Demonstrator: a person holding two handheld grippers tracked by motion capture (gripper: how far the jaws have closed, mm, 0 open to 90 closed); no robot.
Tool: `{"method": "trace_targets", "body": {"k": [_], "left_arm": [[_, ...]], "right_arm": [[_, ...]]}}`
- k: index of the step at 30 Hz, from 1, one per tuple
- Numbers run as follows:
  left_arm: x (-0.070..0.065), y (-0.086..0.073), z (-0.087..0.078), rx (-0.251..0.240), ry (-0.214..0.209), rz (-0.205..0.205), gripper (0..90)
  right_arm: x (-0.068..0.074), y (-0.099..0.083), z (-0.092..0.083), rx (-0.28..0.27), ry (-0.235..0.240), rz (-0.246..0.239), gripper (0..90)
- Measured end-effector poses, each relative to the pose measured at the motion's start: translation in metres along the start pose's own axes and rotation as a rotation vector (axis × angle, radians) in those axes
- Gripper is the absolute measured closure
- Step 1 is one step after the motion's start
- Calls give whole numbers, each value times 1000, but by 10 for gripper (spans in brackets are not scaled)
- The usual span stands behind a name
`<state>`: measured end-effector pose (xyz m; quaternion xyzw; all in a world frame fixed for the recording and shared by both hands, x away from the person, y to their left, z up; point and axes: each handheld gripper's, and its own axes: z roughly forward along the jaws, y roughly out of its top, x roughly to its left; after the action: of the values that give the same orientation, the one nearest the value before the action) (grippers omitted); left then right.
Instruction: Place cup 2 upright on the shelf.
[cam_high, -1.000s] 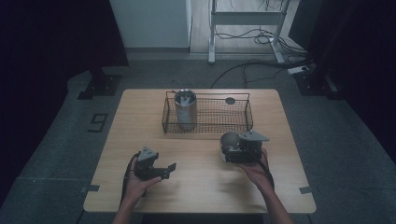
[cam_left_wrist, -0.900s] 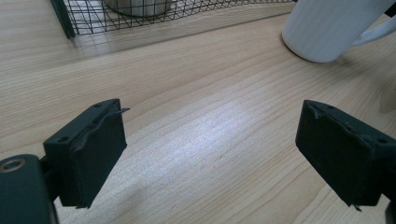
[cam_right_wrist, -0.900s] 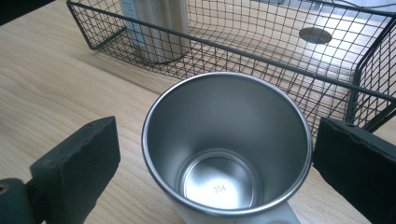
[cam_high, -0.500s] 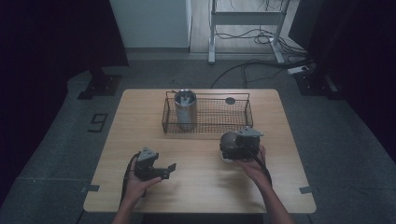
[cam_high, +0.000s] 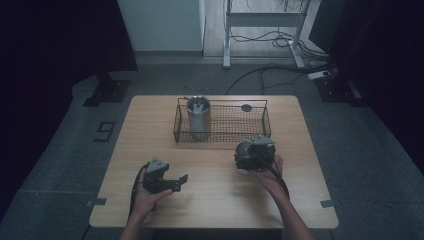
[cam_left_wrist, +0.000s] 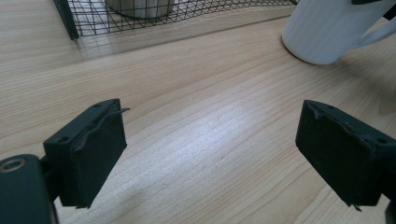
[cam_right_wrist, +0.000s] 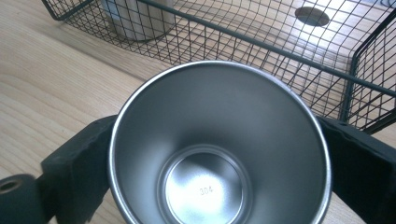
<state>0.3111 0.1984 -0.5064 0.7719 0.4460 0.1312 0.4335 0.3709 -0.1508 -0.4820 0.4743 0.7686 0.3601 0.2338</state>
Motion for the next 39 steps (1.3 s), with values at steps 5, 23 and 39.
{"method": "trace_targets", "body": {"k": [5,23,39], "left_arm": [[2,0,-1,-4,2,-4,86],[6,0,-5,-14,4,-17,86],[8,1,-6,-19,7,-23,87]], "right_arm": [[-1,-1,0,-3,9,-14,53],[-5,0,-10,-37,28,2,58],[-11,14,-44,-116,72,-16,59]]}}
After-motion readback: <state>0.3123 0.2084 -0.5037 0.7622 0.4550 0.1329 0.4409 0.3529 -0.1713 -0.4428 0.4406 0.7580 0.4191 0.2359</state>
